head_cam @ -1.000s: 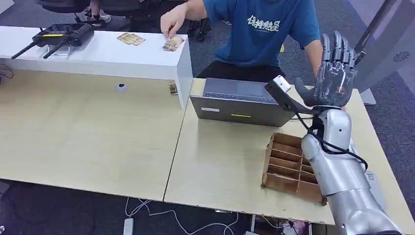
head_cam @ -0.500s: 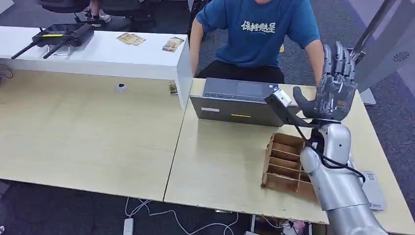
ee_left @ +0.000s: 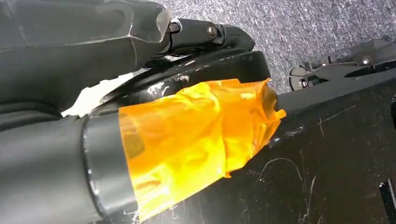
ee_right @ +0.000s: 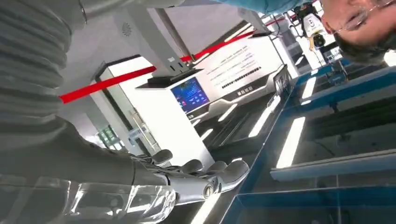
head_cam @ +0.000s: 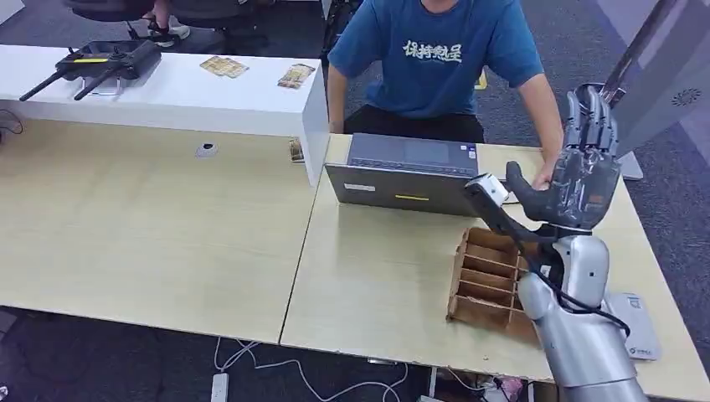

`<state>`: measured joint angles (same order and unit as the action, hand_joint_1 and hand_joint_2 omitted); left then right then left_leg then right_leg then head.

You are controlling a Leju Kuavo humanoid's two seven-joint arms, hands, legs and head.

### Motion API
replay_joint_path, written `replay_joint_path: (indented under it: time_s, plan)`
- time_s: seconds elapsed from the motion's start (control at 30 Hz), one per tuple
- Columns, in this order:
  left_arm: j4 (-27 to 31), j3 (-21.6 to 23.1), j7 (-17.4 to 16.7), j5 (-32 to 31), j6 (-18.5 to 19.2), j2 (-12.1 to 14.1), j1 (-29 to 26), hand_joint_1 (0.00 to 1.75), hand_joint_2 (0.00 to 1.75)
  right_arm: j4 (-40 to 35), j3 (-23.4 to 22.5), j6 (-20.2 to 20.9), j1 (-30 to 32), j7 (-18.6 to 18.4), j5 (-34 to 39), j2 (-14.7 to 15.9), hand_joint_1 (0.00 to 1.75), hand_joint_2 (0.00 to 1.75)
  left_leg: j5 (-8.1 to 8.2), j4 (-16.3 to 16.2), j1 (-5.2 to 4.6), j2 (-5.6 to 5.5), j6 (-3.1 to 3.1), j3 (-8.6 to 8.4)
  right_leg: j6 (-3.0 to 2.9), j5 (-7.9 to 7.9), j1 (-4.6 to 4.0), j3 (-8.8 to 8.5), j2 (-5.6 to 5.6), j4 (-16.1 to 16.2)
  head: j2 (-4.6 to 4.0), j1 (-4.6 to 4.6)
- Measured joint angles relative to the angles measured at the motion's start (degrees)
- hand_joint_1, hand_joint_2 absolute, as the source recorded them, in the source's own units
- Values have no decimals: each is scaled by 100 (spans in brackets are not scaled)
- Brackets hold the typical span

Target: Pass the card to the sensor for recognition and then transmit it.

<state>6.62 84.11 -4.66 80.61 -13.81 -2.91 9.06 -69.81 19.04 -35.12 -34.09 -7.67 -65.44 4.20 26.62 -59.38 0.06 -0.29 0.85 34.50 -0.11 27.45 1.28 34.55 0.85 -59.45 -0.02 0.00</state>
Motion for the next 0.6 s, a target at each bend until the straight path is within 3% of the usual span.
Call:
replay_joint_path:
  time_s: [0.6]
  plan:
    - [0,-2,103,177,-9,13,-25,0,0,-1294,-452,-190,1174,277,61,419,0,175,3,0,0,1,-3,1,3,2,1,-1,1,2,0,0]
